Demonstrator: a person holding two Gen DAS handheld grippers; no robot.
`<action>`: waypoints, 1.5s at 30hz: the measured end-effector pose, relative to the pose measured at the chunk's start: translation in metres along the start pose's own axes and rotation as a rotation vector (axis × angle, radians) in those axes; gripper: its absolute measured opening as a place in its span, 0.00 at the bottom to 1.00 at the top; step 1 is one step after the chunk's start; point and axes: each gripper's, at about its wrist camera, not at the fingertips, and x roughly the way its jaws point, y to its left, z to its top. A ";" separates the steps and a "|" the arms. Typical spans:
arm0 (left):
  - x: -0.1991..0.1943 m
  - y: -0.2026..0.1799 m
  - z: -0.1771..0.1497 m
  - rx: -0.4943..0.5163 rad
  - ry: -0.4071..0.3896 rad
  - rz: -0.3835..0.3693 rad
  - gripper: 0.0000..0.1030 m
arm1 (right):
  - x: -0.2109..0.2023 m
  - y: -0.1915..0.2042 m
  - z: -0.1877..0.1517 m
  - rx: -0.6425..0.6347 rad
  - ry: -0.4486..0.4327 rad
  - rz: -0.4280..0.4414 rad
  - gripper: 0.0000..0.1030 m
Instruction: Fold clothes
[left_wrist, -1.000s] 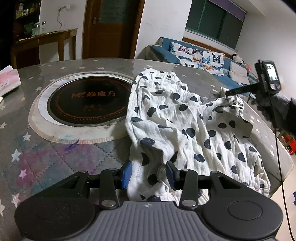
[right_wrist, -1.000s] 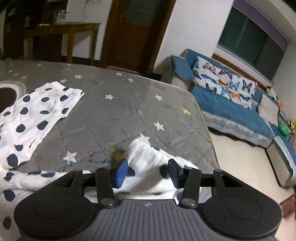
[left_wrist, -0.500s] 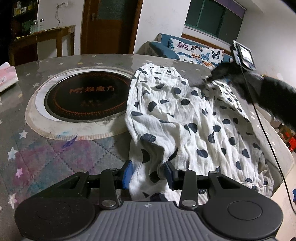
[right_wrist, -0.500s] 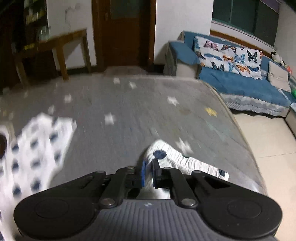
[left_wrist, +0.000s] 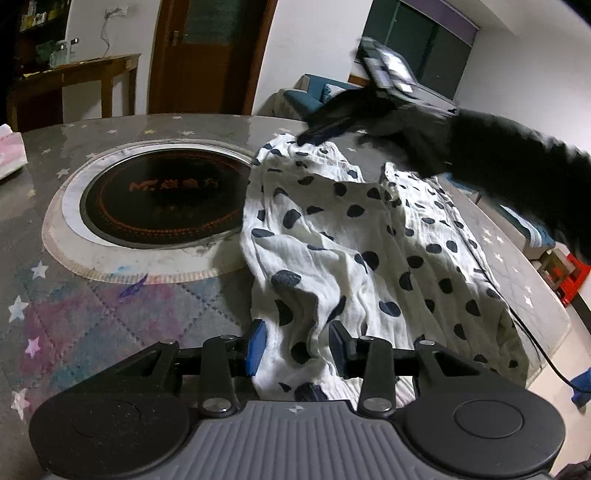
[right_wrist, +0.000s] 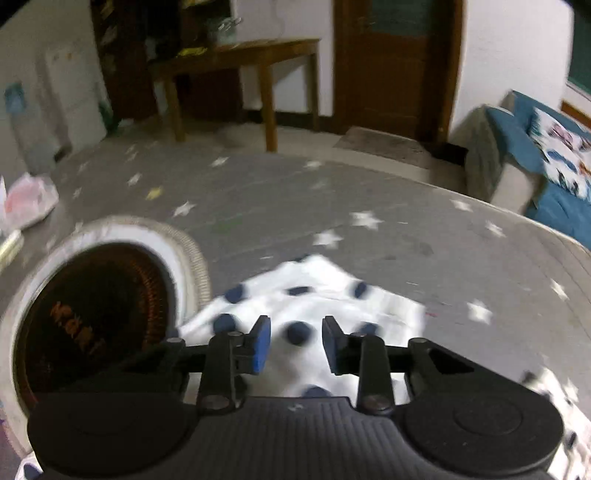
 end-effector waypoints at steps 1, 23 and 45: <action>-0.001 0.000 -0.001 0.003 -0.003 -0.007 0.39 | 0.007 0.006 0.003 -0.002 0.011 -0.006 0.30; -0.039 0.040 -0.007 -0.099 -0.117 0.045 0.04 | 0.062 0.117 0.087 -0.059 -0.079 0.090 0.02; -0.042 -0.014 0.007 0.004 -0.141 -0.034 0.09 | -0.068 -0.056 -0.050 0.060 0.016 -0.190 0.33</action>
